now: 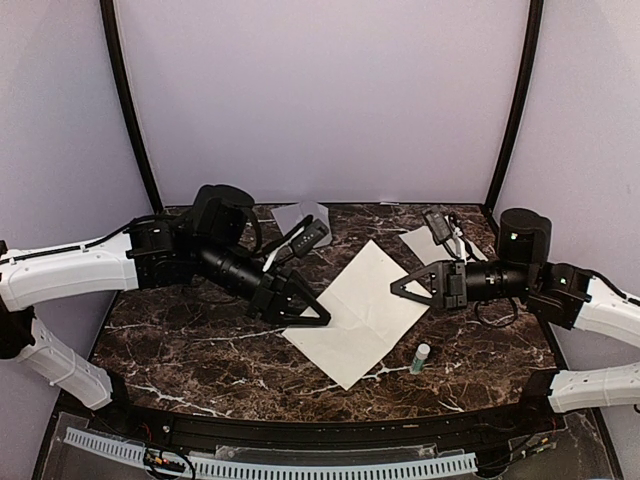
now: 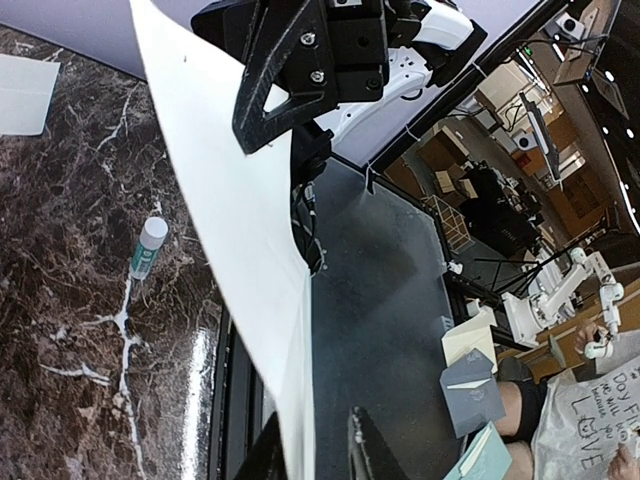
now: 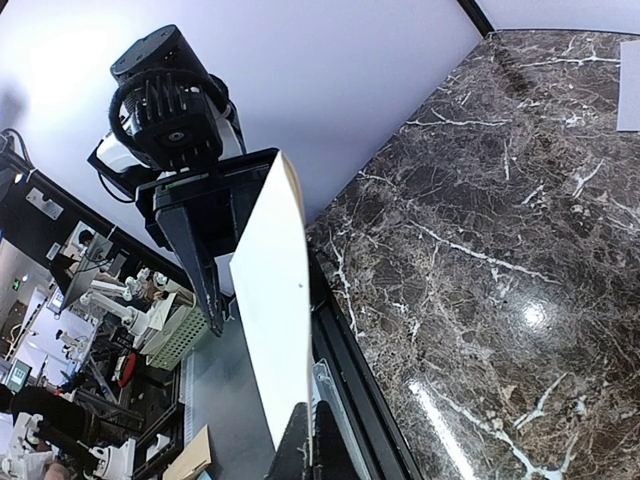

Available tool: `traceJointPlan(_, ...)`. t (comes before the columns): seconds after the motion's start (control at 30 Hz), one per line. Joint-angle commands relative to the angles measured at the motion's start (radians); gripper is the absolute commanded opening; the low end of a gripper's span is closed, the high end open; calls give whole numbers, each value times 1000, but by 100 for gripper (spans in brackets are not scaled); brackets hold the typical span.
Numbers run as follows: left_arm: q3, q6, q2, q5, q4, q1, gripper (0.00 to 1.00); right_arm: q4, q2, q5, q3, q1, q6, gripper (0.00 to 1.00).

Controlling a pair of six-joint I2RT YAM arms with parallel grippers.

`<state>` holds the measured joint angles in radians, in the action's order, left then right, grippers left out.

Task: Place the letter into the envelope and seal it
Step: Fold the letter.

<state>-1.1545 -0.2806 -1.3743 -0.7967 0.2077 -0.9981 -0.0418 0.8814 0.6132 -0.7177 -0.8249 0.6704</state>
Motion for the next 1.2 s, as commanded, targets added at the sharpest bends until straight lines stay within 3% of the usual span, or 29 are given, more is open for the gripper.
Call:
traceJointPlan(0.0,-3,2,27,-5,-25,-6,17,18,-11,17,-14,3,7,0)
traceJointPlan(0.13,2,-5,29,11,-32,-6,0,10,-8,19,-11,2,8,0)
traceJointPlan(0.2,6,-11,30,26,-35,-5,0,6,-9,18,-11,2,7,3)
traceJointPlan(0.27,9,-19,32,42,-36,-5,0,-1,-15,8,-13,3,6,22)
traceJointPlan(0.33,15,-29,35,55,-39,-5,0,-17,-30,-16,-21,2,0,50)
traceJointPlan(0.4,26,-41,41,65,-51,-6,0,-55,-43,-56,-34,3,-9,70)
traceJointPlan(0.57,46,-76,57,84,-78,-5,0,-189,-66,-204,-82,5,-34,92)
traceJointPlan(0.87,50,-115,56,116,-80,-6,0,-294,-105,-432,-148,4,-89,96)
traceJointPlan(0.97,49,-124,60,158,-68,-5,0,-222,-94,-366,-137,0,-84,95)
traceJointPlan(1.17,44,-132,49,149,-84,-5,0,-107,-23,-226,-129,-77,-102,77)
